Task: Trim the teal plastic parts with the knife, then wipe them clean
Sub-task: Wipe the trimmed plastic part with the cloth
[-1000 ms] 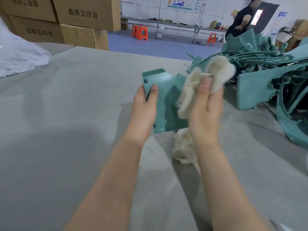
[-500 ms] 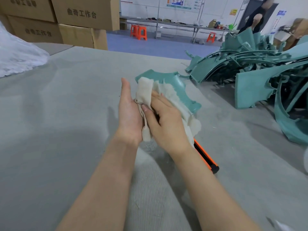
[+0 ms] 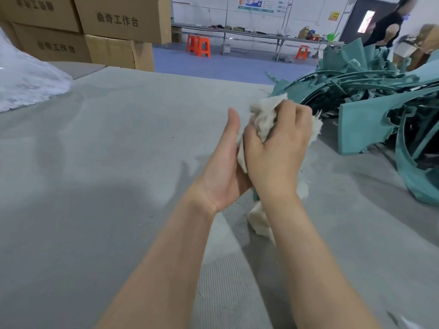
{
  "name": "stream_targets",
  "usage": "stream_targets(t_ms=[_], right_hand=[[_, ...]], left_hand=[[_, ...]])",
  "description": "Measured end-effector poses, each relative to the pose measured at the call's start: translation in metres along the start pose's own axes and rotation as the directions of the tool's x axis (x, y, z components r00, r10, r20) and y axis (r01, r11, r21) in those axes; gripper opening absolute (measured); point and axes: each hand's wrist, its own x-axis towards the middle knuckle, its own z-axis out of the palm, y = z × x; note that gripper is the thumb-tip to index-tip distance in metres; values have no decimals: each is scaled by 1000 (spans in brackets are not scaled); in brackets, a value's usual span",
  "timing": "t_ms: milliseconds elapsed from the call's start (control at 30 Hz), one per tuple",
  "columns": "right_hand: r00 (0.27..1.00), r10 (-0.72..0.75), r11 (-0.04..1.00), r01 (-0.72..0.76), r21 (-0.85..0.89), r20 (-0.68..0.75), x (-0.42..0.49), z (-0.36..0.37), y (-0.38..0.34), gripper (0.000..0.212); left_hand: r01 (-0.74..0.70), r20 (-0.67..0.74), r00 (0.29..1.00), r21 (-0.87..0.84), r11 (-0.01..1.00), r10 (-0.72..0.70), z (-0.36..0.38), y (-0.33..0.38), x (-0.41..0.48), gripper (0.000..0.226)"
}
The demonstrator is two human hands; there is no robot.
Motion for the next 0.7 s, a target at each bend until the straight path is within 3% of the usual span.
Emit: stream_targets(t_ms=[67, 167, 300, 400, 433, 500, 567, 633, 700], right_hand=[[999, -5, 1000, 5, -3, -45, 2, -2, 8, 22], [996, -1, 1000, 1, -3, -91, 5, -9, 15, 32], [989, 135, 988, -130, 82, -63, 13, -15, 14, 43], [985, 168, 977, -160, 144, -49, 15, -17, 11, 45], [979, 199, 958, -184, 221, -48, 17, -20, 11, 46], [964, 263, 879, -226, 419, -31, 23, -24, 11, 50], [955, 296, 842, -255, 475, -12, 26, -28, 11, 51], [927, 374, 785, -306, 538, -18, 27, -29, 16, 41], [816, 577, 625, -414, 662, -34, 31, -34, 23, 31]], left_hand=[[10, 16, 1000, 103, 995, -12, 0, -2, 2, 65], [18, 6, 1000, 346, 938, -21, 6, -7, 3, 50], [71, 4, 996, 573, 816, -89, 6, -9, -1, 70], [49, 57, 992, 646, 762, -112, 1, -7, -3, 33], [40, 85, 989, 646, 762, -123, -1, -6, -5, 31], [27, 122, 982, 660, 750, -142, -7, -7, -4, 49], [33, 93, 986, 704, 710, -138, -9, -11, -2, 55], [24, 24, 998, 731, 681, -61, -6, -15, 1, 38], [14, -98, 991, 740, 672, 87, -3, -15, 4, 23]])
